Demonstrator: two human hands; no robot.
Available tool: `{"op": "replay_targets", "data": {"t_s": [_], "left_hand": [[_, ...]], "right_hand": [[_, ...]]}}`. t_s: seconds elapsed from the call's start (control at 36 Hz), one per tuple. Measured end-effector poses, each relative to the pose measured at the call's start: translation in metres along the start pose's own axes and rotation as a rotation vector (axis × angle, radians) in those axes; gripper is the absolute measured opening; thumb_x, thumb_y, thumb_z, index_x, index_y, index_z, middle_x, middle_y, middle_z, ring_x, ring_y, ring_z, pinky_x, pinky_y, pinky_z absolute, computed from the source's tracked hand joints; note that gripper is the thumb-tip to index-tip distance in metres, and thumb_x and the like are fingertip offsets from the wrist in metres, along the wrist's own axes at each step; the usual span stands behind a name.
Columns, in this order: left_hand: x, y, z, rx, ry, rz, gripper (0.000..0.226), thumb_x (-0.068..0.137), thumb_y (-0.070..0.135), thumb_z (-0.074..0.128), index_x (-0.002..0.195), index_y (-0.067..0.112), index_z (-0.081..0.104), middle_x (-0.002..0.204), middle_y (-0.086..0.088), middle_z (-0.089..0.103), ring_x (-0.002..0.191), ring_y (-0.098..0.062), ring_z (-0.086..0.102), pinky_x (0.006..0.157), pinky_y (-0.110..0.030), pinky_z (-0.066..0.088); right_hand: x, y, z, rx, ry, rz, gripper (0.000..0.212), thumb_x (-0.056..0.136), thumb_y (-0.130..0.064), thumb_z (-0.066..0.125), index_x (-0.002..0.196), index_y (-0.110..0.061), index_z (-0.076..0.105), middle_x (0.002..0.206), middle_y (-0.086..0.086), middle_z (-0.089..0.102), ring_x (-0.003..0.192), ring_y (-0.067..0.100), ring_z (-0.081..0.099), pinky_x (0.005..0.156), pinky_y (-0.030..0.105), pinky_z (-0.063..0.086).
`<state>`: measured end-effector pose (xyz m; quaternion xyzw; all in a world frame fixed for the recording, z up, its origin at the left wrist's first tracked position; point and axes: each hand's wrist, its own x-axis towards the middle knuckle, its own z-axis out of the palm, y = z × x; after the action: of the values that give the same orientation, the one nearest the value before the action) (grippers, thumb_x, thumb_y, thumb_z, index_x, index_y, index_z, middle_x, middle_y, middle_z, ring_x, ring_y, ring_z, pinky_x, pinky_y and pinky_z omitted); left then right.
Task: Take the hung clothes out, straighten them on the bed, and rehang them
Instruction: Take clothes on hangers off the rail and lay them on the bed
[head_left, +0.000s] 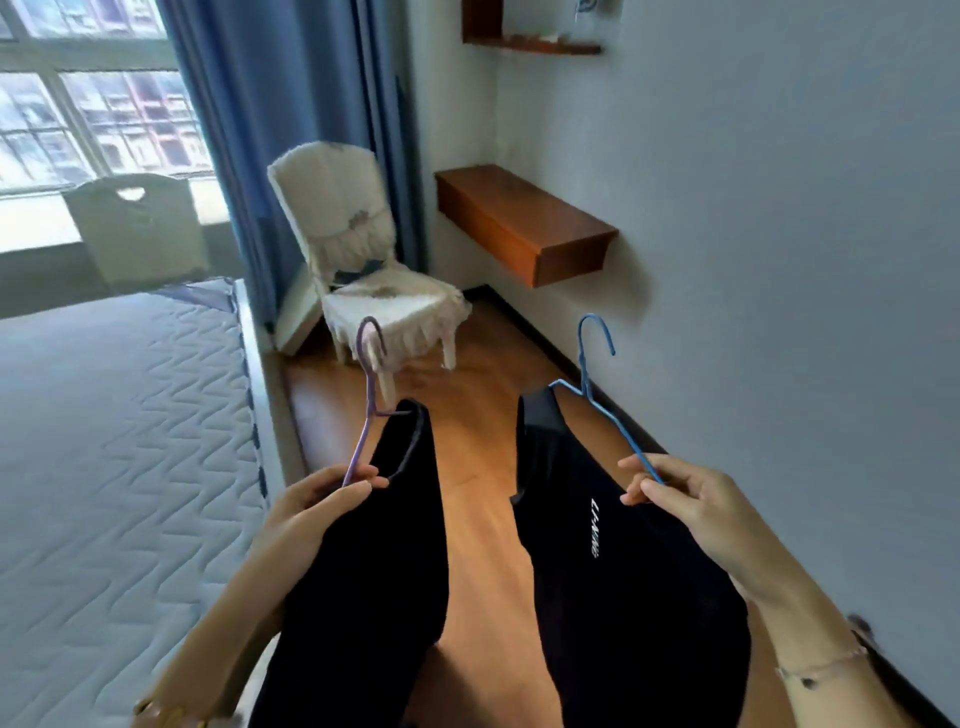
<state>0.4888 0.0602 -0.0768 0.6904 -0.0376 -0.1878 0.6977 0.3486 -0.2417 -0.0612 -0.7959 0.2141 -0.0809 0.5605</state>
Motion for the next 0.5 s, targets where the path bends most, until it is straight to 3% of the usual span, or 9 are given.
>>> {"op": "replay_targets", "data": {"t_s": [0.14,0.22,0.39,0.5], "left_hand": [[0.034,-0.004,-0.005,-0.023,0.183,-0.012,0.015,0.087,0.007,0.057,0.095,0.002,0.069,0.082,-0.002,0.075,0.067,-0.004,0.067,0.058,-0.008,0.051],[0.063,-0.009,-0.007,-0.027,0.282,-0.019,0.012,0.081,0.015,0.068,0.09,0.009,0.072,0.091,-0.011,0.074,0.076,-0.012,0.065,0.058,-0.011,0.051],[0.141,-0.01,-0.021,-0.044,0.359,-0.07,0.013,0.085,0.007,0.061,0.095,0.007,0.07,0.095,-0.014,0.073,0.093,-0.026,0.066,0.087,-0.034,0.049],[0.192,-0.001,-0.038,-0.03,0.422,-0.076,0.013,0.085,0.001,0.06,0.095,0.002,0.068,0.088,-0.012,0.075,0.085,-0.022,0.067,0.071,-0.018,0.054]], "right_hand": [[0.075,0.002,0.008,-0.033,-0.125,-0.029,0.023,0.095,-0.002,0.053,0.096,-0.017,0.069,0.081,0.01,0.074,0.079,0.002,0.07,0.075,0.004,0.046],[0.126,0.0,0.013,-0.047,-0.196,-0.051,0.023,0.094,0.002,0.052,0.095,-0.014,0.069,0.08,0.014,0.073,0.073,-0.001,0.069,0.069,-0.003,0.043],[0.244,-0.023,0.039,-0.166,-0.342,-0.123,0.023,0.093,0.004,0.054,0.094,-0.013,0.069,0.078,0.008,0.073,0.074,0.004,0.07,0.07,-0.002,0.044],[0.327,-0.057,0.063,-0.239,-0.427,-0.179,0.022,0.093,-0.003,0.056,0.096,-0.019,0.07,0.078,0.003,0.075,0.08,0.001,0.069,0.075,-0.002,0.042]]}}
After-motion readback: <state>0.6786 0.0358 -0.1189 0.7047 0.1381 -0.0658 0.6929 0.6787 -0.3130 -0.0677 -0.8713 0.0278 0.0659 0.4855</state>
